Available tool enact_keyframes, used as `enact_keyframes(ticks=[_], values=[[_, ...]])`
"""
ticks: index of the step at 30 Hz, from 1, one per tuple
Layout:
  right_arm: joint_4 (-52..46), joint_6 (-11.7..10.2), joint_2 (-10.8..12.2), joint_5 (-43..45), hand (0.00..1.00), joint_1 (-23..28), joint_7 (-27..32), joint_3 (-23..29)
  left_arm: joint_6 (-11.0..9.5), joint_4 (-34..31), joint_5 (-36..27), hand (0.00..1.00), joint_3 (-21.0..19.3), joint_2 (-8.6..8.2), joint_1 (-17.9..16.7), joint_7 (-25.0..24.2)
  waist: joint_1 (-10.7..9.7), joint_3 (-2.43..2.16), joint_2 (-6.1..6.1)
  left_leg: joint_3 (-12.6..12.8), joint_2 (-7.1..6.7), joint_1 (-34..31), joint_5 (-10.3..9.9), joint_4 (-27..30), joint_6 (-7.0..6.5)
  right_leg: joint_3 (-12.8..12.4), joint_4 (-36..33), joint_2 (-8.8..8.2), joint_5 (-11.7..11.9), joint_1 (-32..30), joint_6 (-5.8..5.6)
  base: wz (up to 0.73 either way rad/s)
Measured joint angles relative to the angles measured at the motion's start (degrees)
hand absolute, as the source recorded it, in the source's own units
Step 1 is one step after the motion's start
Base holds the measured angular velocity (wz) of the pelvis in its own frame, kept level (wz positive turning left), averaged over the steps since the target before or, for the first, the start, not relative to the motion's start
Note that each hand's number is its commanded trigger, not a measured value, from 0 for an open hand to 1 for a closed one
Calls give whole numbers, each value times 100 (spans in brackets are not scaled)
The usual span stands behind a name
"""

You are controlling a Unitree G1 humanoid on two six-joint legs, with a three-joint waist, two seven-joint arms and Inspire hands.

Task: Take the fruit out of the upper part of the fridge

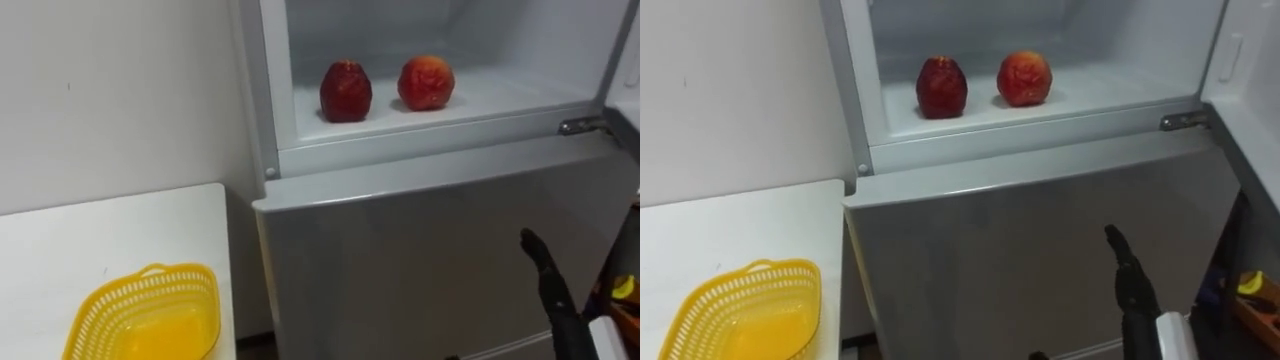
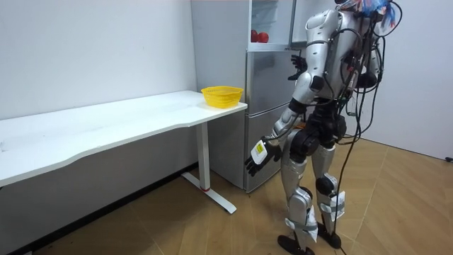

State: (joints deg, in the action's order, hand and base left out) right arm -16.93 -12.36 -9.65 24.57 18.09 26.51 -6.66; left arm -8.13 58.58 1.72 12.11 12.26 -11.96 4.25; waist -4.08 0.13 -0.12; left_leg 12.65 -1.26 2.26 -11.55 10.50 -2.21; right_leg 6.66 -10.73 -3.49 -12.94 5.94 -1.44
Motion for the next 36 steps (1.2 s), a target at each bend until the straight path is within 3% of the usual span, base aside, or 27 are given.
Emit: enact_keyframes(ticks=[6, 11, 16, 21, 29, 32, 36], values=[[-125, -132, -167, 331, 0, -226, 167, -127, -52, 195, 1, 0, 8, -24, 159, -113, 132, -3, 4, 6, 2, 13, 0, -28, 0, 11, 3, 3, 0, -1, 0, 0], [-536, -137, -174, 477, 0, -460, 184, -124, -54, 239, 12, 0, -18, -17, 222, -286, 216, -16, 22, -25, 6, 16, 8, -54, 12, 246, 7, -2, 0, 7, 0, 1], [-829, -318, -193, 474, 0, -710, 338, -136, -61, 330, 7, 0, -18, 43, 228, -370, 268, -24, -37, -157, -2, 69, 15, -62, 25, 482, 37, -10, 1, 106, 0, 13], [-826, -304, -375, 251, 0, -868, 332, -170, -54, 334, 8, 0, -17, 60, 218, -322, 311, -24, -112, -222, -28, 149, 16, -74, 25, 595, 118, -23, 1, 227, -1, 8], [-794, -252, -459, 213, 0, -1523, 329, -84, 67, 329, 185, 0, -303, 72, 233, -353, 386, -1, -254, -227, -23, 143, 18, -61, 29, 767, 114, -32, 1, 229, -1, 1], [-709, -249, -633, 9, 0, -1693, 255, 2, 64, 356, 191, 0, -453, 70, 230, -393, 461, 6, -302, -268, -32, 140, 19, -53, 27, 802, 116, -39, 1, 277, -1, 4], [-421, -250, -678, -81, 0, -2505, 219, 272, 121, 433, 298, 0, -522, 110, 234, -485, 441, 17, -322, -360, -35, 122, 19, -8, 27, 932, 117, -41, 1, 318, -1, 14]])
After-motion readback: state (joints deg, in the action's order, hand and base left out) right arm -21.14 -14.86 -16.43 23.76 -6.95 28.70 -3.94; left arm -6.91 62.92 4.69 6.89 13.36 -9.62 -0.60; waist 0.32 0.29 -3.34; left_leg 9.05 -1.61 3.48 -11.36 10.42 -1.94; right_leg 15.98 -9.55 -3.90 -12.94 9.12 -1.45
